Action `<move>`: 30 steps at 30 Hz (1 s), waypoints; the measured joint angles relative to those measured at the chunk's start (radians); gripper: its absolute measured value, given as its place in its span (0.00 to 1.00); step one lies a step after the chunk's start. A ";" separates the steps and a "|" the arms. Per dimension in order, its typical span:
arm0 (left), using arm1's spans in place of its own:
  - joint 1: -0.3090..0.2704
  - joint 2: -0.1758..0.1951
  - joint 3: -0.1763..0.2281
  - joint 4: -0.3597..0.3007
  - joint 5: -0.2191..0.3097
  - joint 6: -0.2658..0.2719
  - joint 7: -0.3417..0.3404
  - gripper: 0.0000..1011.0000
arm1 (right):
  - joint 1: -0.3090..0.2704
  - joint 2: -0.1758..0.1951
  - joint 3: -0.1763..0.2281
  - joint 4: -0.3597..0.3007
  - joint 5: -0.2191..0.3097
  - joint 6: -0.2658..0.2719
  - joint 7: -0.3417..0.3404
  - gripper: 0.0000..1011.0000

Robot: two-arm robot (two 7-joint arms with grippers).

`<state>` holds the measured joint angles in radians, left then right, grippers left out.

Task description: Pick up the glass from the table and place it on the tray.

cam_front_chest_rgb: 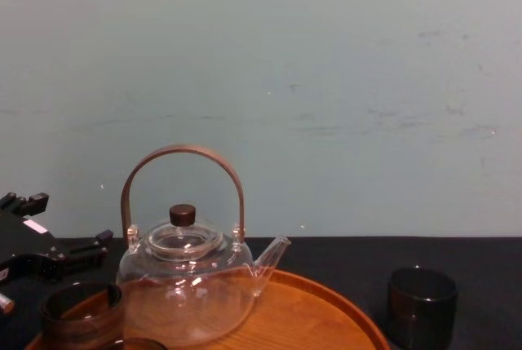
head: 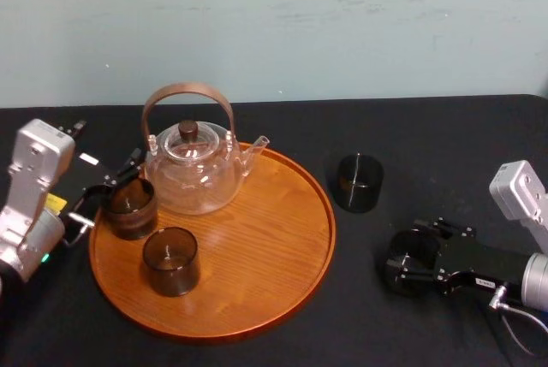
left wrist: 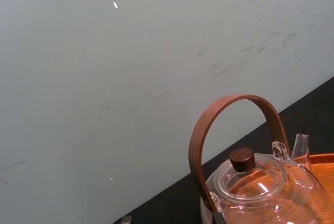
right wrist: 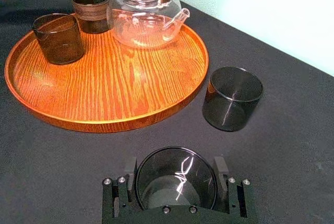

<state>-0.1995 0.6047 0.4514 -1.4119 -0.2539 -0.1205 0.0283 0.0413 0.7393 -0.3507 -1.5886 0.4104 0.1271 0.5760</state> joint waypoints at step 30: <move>0.000 0.000 0.000 0.000 0.000 0.000 0.000 0.99 | 0.093 0.000 -0.015 -0.050 0.067 -0.068 0.070 0.89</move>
<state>-0.1995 0.6047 0.4514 -1.4120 -0.2539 -0.1205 0.0283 0.1346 0.7395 -0.3661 -1.6382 0.4776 0.0588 0.6457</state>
